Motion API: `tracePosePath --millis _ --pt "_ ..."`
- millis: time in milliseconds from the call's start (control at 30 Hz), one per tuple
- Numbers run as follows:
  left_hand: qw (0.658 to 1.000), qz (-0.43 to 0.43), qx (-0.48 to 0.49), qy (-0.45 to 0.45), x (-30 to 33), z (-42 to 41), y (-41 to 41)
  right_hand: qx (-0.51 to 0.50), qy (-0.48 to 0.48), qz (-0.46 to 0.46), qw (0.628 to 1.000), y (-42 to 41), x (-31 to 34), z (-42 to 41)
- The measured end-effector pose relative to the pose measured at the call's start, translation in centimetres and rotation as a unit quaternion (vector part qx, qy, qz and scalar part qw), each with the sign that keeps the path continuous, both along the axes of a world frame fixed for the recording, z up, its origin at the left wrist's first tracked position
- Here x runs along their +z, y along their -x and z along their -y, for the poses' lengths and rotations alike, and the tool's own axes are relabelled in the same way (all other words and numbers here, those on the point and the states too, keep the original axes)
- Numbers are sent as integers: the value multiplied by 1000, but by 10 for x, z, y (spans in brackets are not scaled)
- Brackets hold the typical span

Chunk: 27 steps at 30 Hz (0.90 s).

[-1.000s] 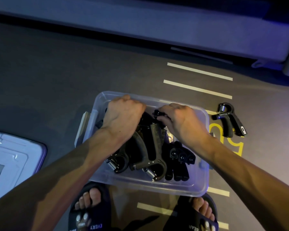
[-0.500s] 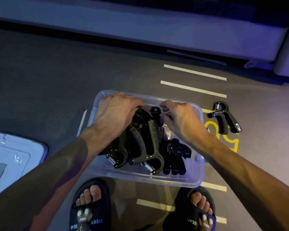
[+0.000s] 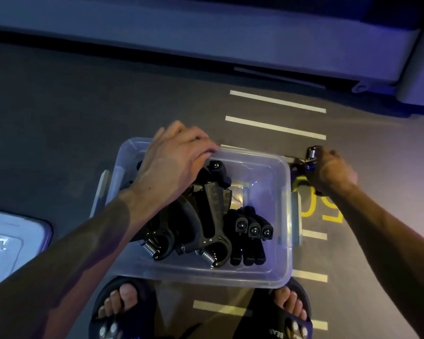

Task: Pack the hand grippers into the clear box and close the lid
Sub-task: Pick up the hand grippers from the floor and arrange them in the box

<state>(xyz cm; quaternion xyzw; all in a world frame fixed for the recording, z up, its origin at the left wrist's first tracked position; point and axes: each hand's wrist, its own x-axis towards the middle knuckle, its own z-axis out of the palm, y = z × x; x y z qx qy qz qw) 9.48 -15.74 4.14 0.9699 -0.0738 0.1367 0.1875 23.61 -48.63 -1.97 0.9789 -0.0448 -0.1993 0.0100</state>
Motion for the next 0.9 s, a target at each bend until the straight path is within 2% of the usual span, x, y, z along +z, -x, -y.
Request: tracePosePath --millis 67,200,433,567,633,700,800,900 --pt "1000 -2 3 1 0 0 -2 -30 37 -39 998 10 -19 13" --pt "1000 -9 9 6 2 2 -6 -48 -37 -7 998 18 -37 29" --pt "1000 -17 2 19 6 2 -1 4 -191 42 981 36 -37 34" --pt "999 -24 -5 31 8 3 5 45 -187 59 979 54 -35 27" --pt "999 -22 -5 42 9 3 10 42 -199 69 977 58 -28 22" --pt "999 -21 -1 48 12 4 16 -18 -243 64 968 54 -13 14" --pt "999 -21 -3 44 18 6 26 -99 -321 112 935 43 23 -3" --pt "999 -16 -6 44 24 7 37 -93 -352 160 918 37 71 -17"
